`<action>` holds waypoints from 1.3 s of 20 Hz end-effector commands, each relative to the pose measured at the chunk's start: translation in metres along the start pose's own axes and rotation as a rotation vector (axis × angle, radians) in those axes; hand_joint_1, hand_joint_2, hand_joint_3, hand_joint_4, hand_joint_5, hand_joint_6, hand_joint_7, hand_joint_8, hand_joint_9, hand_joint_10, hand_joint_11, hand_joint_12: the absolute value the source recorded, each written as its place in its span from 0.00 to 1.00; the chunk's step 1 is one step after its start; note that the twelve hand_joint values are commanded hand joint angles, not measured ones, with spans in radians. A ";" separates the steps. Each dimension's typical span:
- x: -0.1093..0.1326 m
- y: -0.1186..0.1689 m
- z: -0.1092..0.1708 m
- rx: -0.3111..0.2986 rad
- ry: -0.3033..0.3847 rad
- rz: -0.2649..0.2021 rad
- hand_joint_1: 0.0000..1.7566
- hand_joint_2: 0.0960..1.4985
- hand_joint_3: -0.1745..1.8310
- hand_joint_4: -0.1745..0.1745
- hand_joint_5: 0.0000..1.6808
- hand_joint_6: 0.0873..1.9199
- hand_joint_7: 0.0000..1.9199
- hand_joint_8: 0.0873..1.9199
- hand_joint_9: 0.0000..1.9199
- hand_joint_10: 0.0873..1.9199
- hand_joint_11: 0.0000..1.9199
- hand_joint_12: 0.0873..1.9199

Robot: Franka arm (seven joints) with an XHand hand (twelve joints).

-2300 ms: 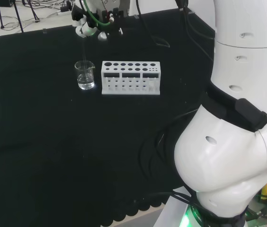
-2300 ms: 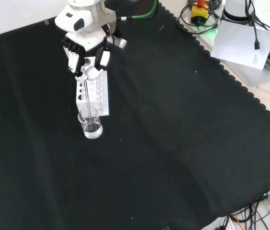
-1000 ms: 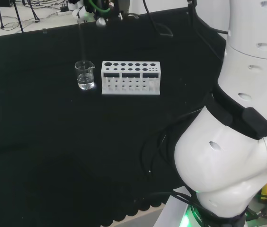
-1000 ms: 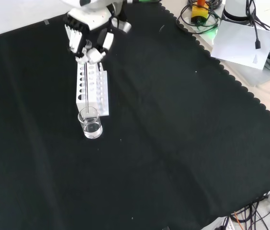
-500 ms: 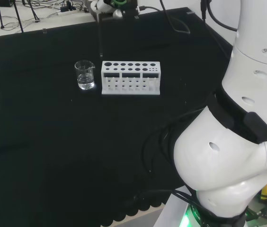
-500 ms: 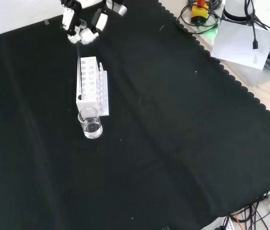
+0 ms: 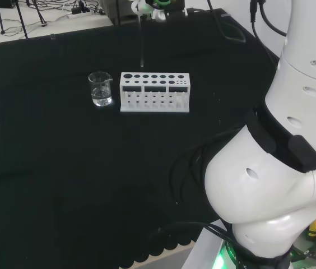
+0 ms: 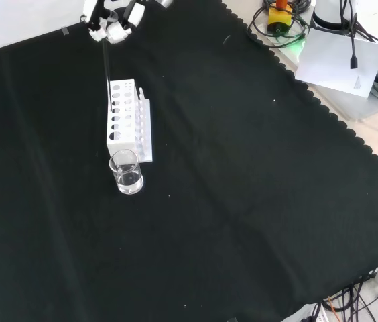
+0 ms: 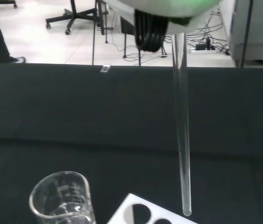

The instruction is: Put the glass rod back on the white test tube rack.

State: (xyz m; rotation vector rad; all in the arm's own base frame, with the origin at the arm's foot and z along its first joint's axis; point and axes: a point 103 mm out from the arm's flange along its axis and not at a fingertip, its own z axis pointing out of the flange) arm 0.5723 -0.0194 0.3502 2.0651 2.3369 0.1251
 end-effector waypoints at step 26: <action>-0.011 -0.002 0.060 0.086 0.038 0.009 0.74 0.45 0.44 0.00 0.60 0.42 0.59 0.63 0.86 0.47 0.87 0.35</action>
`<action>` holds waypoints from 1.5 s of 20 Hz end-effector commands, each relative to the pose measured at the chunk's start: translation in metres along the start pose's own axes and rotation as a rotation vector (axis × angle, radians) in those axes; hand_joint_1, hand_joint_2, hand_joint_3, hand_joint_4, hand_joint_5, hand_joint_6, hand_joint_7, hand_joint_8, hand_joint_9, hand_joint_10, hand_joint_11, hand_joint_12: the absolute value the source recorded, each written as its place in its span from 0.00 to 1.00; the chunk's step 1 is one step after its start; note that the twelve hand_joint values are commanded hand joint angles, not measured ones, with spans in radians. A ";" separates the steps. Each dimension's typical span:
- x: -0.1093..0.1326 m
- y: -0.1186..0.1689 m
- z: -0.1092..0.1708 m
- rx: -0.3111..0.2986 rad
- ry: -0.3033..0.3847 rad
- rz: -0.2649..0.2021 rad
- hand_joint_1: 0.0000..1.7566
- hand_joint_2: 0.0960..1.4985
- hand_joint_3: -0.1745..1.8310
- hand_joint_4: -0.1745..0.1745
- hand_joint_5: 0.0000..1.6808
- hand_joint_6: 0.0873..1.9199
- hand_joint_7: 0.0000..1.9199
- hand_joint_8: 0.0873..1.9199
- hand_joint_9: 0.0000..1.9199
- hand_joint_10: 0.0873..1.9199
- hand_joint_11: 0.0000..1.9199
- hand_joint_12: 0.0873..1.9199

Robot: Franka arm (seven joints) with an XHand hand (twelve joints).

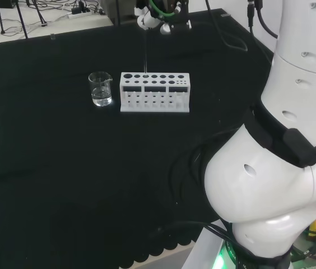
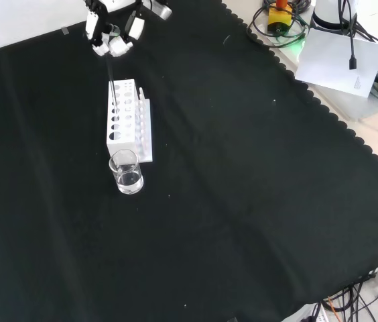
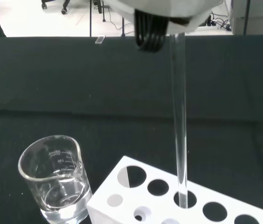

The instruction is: Put the glass rod back on the white test tube rack.

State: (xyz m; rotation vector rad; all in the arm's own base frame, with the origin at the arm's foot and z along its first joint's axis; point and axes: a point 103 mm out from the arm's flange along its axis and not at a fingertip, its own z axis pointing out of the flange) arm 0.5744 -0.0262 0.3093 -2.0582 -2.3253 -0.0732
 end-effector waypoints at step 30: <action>-0.013 -0.004 0.037 0.054 0.044 0.022 0.84 0.18 0.57 0.00 0.27 0.45 0.51 0.41 0.96 0.45 1.00 0.51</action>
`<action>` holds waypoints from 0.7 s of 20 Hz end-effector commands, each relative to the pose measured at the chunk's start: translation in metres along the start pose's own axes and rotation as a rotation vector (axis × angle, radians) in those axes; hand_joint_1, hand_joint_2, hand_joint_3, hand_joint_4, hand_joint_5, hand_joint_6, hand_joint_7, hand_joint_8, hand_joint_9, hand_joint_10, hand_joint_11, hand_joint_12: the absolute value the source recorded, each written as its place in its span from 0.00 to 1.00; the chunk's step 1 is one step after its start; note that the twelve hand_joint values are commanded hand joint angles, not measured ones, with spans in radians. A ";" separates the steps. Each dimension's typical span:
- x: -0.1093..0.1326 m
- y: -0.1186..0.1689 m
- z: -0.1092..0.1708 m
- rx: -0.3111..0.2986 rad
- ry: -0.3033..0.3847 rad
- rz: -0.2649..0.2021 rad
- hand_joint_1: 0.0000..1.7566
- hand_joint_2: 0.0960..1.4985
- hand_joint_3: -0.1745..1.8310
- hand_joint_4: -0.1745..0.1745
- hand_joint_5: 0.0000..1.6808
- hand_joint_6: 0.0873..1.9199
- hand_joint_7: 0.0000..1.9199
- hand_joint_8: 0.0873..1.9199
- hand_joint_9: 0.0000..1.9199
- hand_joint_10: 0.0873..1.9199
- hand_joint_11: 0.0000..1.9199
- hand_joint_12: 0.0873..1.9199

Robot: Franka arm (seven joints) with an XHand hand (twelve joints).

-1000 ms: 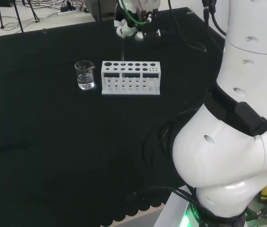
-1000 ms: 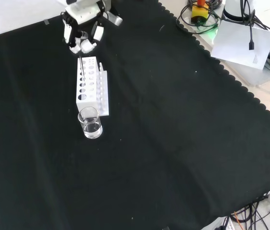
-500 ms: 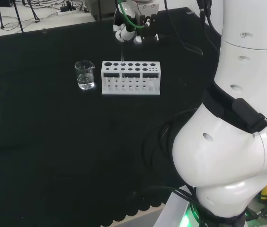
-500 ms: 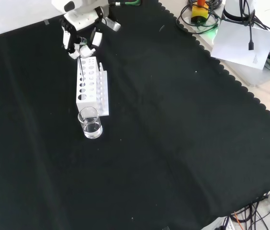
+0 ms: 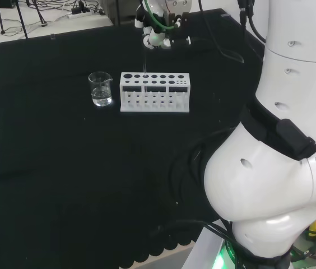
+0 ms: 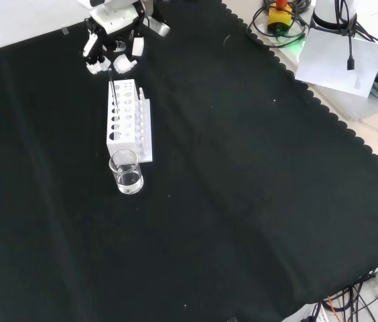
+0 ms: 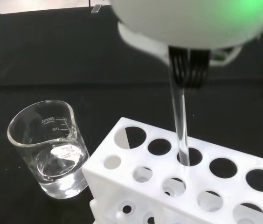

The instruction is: Put the glass rod back on the white test tube rack.

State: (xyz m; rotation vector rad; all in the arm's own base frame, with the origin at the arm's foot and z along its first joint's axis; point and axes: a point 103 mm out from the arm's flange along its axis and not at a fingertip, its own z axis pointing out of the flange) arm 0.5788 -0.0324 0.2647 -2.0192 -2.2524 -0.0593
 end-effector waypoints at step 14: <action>-0.006 -0.038 -0.050 -0.073 -0.034 0.025 0.85 0.18 0.57 0.00 0.27 0.42 0.49 0.42 0.96 0.45 1.00 0.56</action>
